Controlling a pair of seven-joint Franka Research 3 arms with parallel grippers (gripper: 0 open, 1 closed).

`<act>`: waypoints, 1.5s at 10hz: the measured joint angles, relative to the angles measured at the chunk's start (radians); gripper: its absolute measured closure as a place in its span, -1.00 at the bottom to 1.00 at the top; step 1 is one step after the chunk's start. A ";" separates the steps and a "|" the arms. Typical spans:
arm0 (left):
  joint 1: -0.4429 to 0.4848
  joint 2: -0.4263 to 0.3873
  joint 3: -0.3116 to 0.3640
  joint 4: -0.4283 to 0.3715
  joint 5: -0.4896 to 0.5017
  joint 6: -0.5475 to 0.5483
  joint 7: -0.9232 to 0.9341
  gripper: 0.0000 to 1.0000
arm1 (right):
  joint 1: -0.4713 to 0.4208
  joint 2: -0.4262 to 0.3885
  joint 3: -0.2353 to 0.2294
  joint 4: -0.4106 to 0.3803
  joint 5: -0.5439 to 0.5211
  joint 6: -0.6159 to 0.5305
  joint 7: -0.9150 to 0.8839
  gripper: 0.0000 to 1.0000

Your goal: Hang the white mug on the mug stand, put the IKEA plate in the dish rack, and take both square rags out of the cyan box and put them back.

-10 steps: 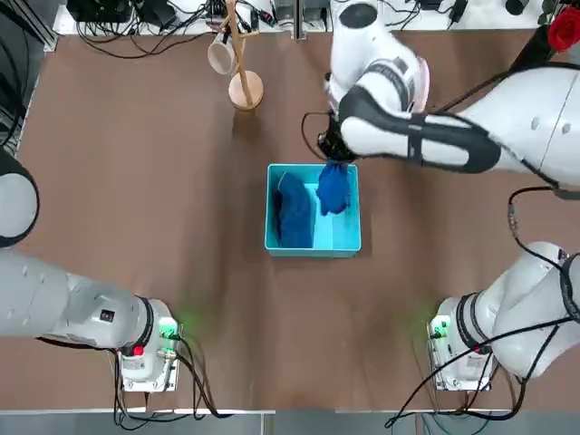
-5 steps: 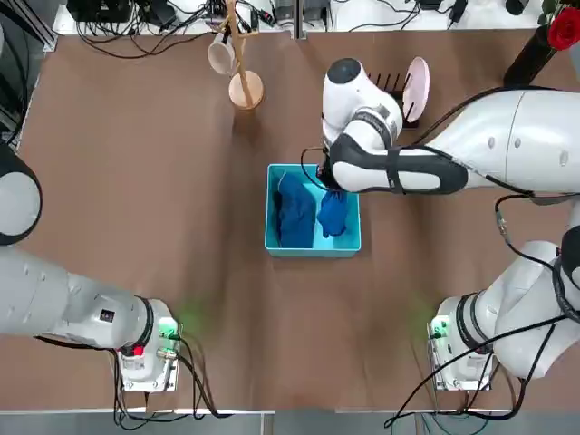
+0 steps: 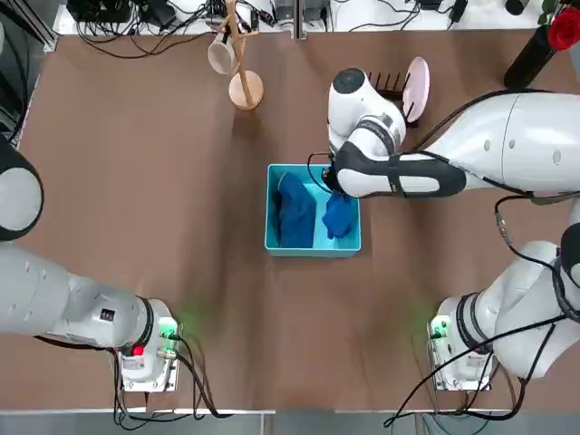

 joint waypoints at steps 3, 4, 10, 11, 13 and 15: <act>0.000 0.001 0.000 0.006 0.000 0.002 0.000 -0.99 | -0.051 0.001 -0.004 0.009 -0.036 0.006 0.002 -0.59; 0.001 0.002 0.001 0.006 0.000 0.005 0.000 -0.99 | -0.091 0.000 -0.005 0.031 -0.067 0.008 0.003 -0.87; 0.001 0.013 0.001 0.011 0.000 0.023 0.001 -0.99 | -0.505 -0.001 -0.015 0.295 -0.157 -0.098 -0.343 -1.00; 0.001 0.013 0.001 0.014 0.000 0.023 0.001 -0.99 | -0.588 0.000 -0.016 0.321 -0.157 -0.105 -0.472 -1.00; 0.007 0.013 0.003 0.016 0.000 0.023 0.001 -0.99 | -0.745 0.001 -0.018 0.358 -0.155 -0.106 -0.640 -1.00; 0.021 0.013 0.005 0.016 0.000 0.023 0.002 -0.99 | -0.845 0.000 -0.017 0.401 -0.156 -0.116 -0.778 -1.00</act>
